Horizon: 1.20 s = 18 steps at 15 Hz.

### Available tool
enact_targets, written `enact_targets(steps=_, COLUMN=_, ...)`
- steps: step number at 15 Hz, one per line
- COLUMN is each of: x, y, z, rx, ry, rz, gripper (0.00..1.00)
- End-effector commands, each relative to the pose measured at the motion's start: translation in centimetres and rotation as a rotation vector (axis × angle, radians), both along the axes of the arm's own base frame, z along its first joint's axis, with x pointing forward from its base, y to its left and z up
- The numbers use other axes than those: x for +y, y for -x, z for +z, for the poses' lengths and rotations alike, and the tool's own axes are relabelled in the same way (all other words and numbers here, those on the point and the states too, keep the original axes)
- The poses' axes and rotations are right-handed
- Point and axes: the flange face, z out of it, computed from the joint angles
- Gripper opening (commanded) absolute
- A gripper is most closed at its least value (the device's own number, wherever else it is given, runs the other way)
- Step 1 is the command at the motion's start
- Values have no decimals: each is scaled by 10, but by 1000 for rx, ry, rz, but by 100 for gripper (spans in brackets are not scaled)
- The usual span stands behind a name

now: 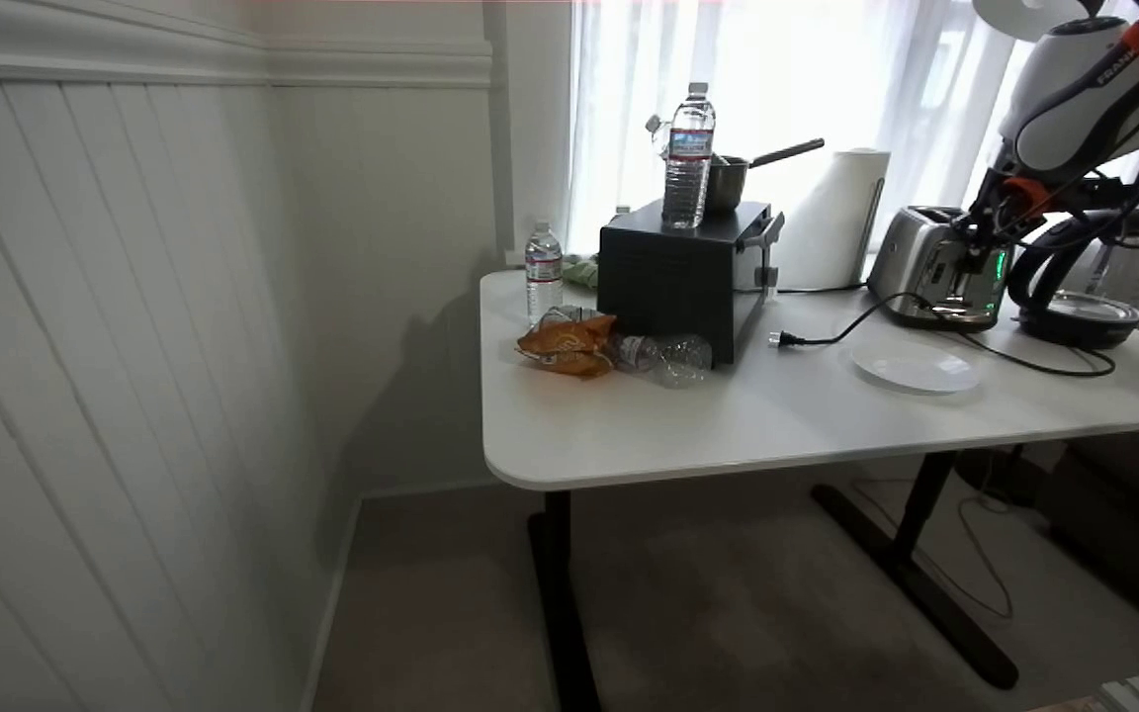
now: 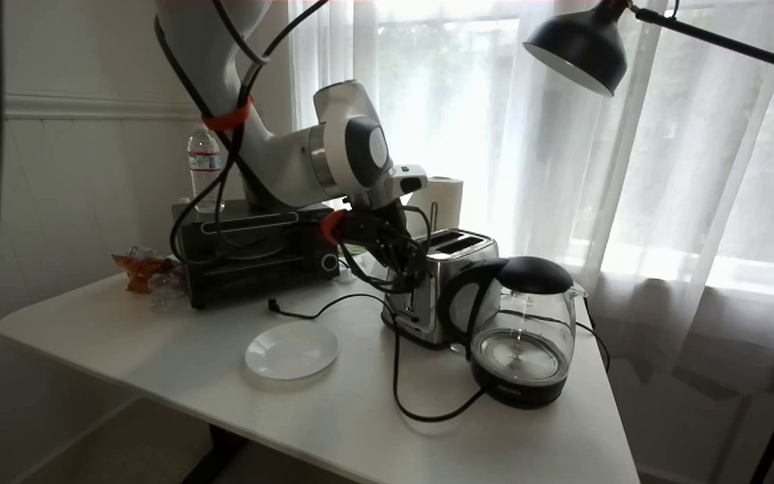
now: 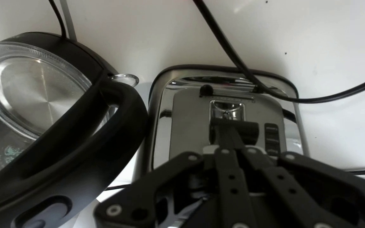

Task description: Push down the toaster lever

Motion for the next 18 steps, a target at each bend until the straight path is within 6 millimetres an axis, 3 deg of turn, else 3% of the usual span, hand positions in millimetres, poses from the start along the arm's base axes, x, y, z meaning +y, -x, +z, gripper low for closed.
enact_targets(steps=1, x=-2, y=0, z=-2, rx=-1, ry=0, rz=-4, gripper=1)
enact_targets(steps=11, x=-4, y=-1, z=-7, rx=-5, ry=1, rz=-17, gripper=0)
enact_targets(steps=18, x=-2, y=-6, z=-36, rx=12, ry=-11, rz=-10, gripper=0)
